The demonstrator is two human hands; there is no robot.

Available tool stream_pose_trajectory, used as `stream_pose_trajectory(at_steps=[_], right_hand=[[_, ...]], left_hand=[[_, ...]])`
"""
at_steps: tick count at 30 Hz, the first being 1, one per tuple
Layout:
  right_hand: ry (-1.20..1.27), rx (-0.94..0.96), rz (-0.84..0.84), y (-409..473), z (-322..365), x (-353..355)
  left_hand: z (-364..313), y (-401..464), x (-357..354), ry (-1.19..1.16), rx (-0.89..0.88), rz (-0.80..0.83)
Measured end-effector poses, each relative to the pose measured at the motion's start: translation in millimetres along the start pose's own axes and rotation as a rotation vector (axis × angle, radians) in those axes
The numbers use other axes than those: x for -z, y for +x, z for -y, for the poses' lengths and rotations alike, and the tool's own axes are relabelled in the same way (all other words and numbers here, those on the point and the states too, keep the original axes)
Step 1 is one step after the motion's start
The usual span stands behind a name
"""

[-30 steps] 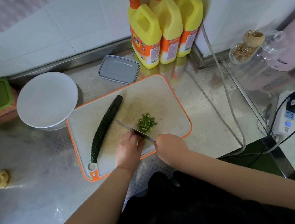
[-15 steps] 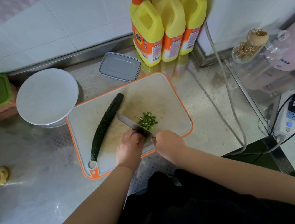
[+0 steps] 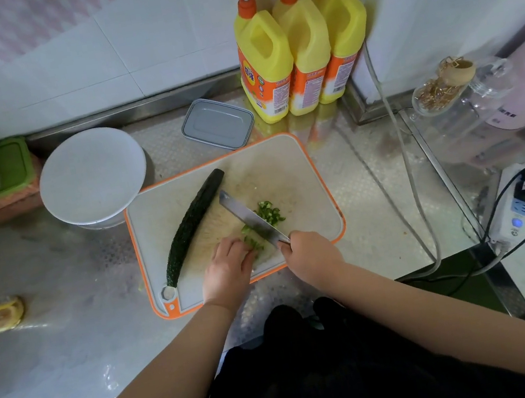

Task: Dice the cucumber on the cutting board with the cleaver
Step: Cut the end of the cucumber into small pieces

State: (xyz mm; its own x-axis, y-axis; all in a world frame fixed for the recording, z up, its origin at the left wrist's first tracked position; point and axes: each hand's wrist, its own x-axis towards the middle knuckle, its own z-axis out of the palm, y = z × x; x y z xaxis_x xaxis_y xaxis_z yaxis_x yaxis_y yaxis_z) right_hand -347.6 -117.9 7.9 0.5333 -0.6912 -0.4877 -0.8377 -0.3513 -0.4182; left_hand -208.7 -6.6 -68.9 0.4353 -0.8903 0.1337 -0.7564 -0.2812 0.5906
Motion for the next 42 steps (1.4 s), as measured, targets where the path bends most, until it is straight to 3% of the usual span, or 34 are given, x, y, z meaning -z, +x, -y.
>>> stream_pose_trajectory(at_steps=[4,11,18,27,33,37,42], right_hand=[[-0.02,-0.003,0.001,-1.0,1.2,-2.3],[-0.057,-0.007,0.006,2.0,7.8,-7.3],[-0.157,-0.025,0.056,7.7,10.1,-16.9],[0.059,-0.121,0.164,27.9,2.7,-1.0],[-0.026,-0.022,0.052,9.9,3.9,2.0],[-0.14,0.021,0.067,8.8,6.6,0.3],[-0.174,0.055,0.067,4.2,3.7,1.4]], left_hand=[[-0.4,3.0,2.0,0.024,0.041,-0.011],[-4.8,38.7,7.7,-0.011,0.328,0.078],[-8.2,51.9,8.0,0.117,0.297,0.193],[-1.5,48.0,13.9,0.109,0.239,0.202],[0.1,43.6,15.4,0.08,0.289,0.167],[-2.8,37.9,14.8,0.025,0.286,0.136],[5.3,7.4,12.0,0.035,0.127,0.149]])
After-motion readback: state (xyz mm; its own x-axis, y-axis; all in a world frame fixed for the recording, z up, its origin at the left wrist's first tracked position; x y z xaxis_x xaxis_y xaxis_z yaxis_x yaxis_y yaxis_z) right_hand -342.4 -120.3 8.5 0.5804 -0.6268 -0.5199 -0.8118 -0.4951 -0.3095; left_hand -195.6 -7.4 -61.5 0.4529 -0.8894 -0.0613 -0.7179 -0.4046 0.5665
